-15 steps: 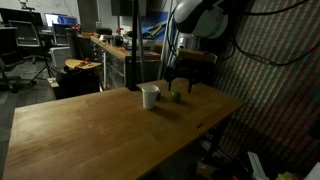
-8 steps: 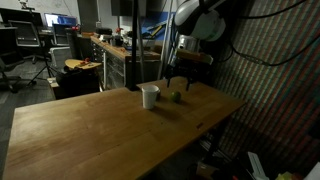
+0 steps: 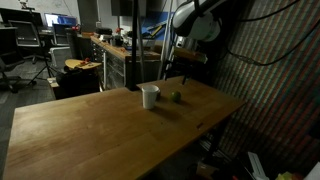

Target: Place the avocado in the white cup

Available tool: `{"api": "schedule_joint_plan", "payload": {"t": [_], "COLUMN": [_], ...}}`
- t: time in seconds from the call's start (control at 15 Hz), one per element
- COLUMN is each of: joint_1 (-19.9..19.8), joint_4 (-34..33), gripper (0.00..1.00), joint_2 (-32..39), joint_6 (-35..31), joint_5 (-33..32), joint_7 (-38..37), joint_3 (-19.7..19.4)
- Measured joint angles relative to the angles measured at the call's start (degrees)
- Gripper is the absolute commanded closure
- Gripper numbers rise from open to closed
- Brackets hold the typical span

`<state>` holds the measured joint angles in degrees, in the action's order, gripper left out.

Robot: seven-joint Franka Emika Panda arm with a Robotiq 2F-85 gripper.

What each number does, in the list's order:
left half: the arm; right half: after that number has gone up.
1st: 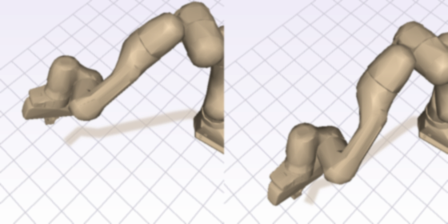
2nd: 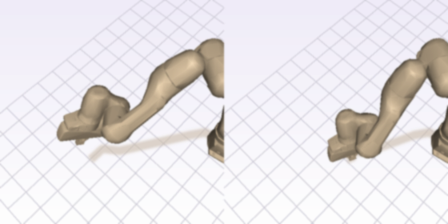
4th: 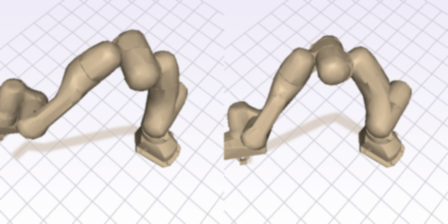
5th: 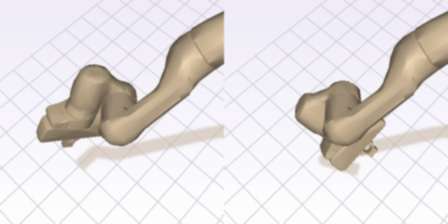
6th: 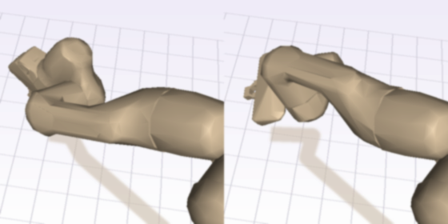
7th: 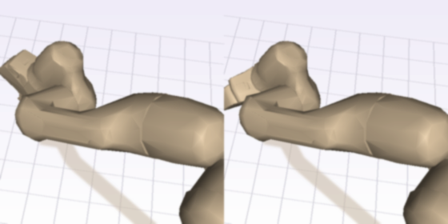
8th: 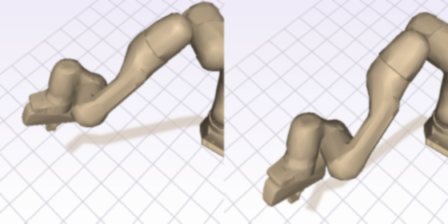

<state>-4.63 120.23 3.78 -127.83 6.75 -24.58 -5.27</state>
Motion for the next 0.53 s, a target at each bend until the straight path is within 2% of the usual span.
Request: {"api": "schedule_joint_plan", "payload": {"t": [0.53], "joint_1": [-1.7], "joint_4": [-4.7], "gripper": [0.0], "joint_2": [8.1], "joint_6": [-1.6], "joint_5": [0.0], "joint_7": [0.1], "joint_3": [-2.2]}}
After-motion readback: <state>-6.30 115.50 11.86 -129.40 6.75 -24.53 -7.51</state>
